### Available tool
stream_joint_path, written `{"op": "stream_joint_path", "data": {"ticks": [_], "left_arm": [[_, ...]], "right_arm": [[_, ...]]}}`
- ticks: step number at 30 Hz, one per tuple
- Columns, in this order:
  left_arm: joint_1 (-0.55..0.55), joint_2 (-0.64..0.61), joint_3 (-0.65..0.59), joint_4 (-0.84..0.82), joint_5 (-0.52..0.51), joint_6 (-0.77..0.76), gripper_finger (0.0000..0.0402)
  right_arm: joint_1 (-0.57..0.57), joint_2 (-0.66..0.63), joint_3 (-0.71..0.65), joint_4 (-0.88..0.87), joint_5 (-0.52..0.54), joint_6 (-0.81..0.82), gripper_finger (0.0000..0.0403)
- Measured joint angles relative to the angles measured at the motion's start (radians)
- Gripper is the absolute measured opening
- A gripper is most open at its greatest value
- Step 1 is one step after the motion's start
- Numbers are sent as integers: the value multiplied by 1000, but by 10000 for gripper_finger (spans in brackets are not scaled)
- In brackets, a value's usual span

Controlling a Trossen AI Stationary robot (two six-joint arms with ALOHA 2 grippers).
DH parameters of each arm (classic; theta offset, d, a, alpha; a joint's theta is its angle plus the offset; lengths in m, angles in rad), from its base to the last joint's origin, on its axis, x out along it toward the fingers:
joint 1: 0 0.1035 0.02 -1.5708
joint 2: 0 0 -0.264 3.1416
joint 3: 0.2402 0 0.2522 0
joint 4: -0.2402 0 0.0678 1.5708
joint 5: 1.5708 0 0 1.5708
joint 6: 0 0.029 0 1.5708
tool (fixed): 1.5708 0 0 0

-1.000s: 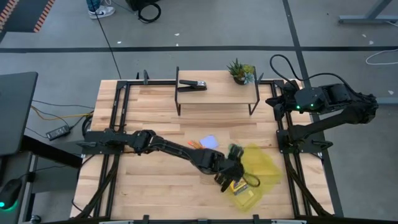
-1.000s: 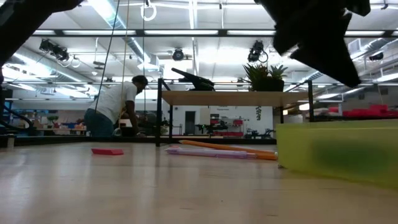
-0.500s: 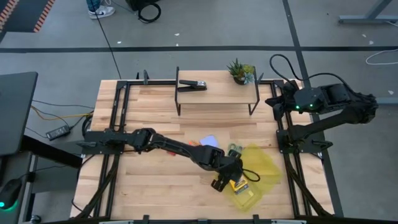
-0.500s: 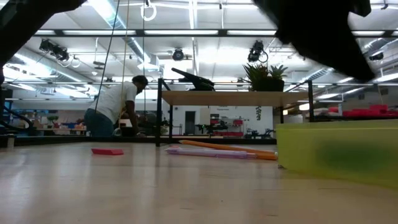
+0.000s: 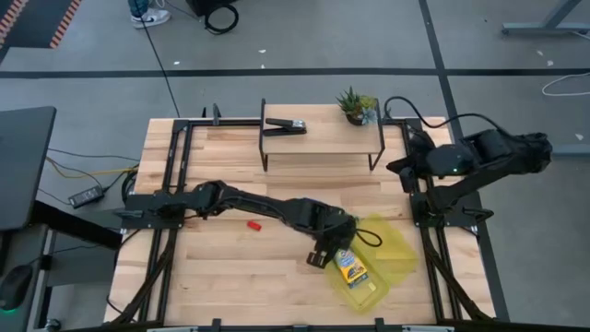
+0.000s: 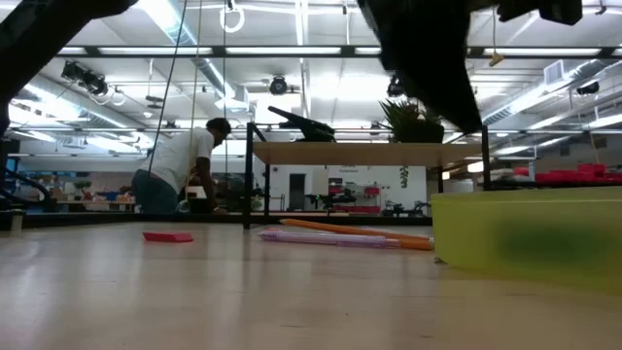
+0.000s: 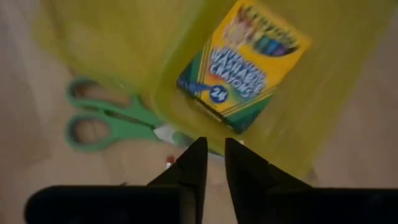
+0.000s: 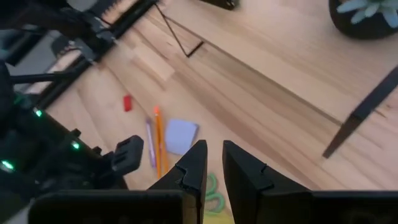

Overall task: Pack school essentials
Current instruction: Put the left orange pencil into the yellow supply box

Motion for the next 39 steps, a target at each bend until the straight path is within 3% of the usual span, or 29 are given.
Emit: {"op": "stream_joint_path", "data": {"ticks": [8, 17, 26, 33, 39], "left_arm": [[1, -102, 2, -55, -12, 35, 9], [12, -144, 1, -180, -52, 54, 11], [12, -144, 0, -214, -51, 73, 8], [46, -128, -2, -248, 10, 86, 11], [97, -104, -2, -259, 107, 65, 51]], "right_arm": [[93, 17, 3, 117, 24, -80, 57], [195, 123, 3, 137, -24, -111, 48], [330, 122, 3, 133, -59, 21, 42], [354, 111, 4, 131, -12, 46, 41], [353, 60, 4, 99, 1, 44, 41]]}}
